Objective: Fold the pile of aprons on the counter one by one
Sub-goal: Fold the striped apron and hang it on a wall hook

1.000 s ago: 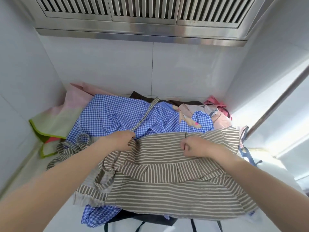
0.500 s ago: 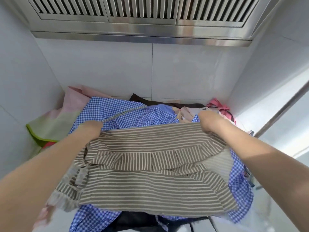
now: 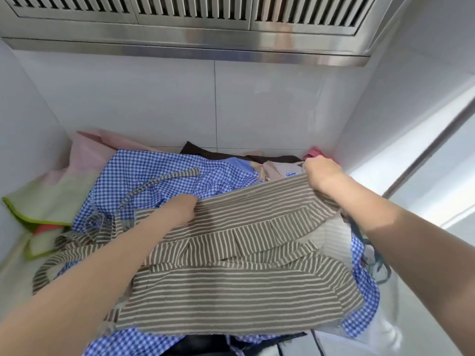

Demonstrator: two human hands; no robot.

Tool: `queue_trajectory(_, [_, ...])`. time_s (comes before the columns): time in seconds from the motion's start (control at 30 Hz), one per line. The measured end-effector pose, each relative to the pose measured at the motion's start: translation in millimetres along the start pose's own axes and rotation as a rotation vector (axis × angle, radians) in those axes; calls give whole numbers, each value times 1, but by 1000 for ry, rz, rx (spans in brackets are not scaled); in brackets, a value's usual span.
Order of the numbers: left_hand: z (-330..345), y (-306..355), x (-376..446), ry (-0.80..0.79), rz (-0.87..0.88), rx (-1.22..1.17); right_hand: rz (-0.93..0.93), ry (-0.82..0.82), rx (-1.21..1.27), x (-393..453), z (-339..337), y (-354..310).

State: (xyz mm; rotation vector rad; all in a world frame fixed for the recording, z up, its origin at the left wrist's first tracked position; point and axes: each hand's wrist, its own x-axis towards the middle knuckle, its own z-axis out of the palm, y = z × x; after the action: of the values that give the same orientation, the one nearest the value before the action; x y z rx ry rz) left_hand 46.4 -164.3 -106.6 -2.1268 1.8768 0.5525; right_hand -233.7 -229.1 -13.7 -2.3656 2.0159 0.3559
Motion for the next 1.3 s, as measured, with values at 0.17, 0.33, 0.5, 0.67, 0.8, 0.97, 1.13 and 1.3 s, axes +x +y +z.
queue_trajectory(0.17, [-3, 24, -21, 267, -82, 71, -103, 91, -62, -8, 23, 8])
queue_trajectory(0.33, [47, 72, -56, 305, 556, 80, -486, -246, -7, -32, 74, -16])
queue_trajectory(0.5, [60, 87, -47, 187, 470, 355, -451, -210, -238, -47, 102, -14])
queue_trajectory(0.67, [33, 70, -47, 117, 631, 194, -387, 82, -308, -60, 110, -12])
queue_trajectory(0.8, [14, 54, -51, -43, 630, 153, -347, 199, -160, -47, 82, 2])
queue_trajectory(0.97, [30, 60, -58, -113, 639, 201, -363, -68, 126, -39, 42, 20])
queue_trajectory(1.13, [38, 60, -53, -219, 572, 232, -333, -281, 56, -57, 84, 15])
queue_trajectory(1.3, [39, 69, -53, 113, 483, -40, -189, -153, 103, -53, 96, 6])
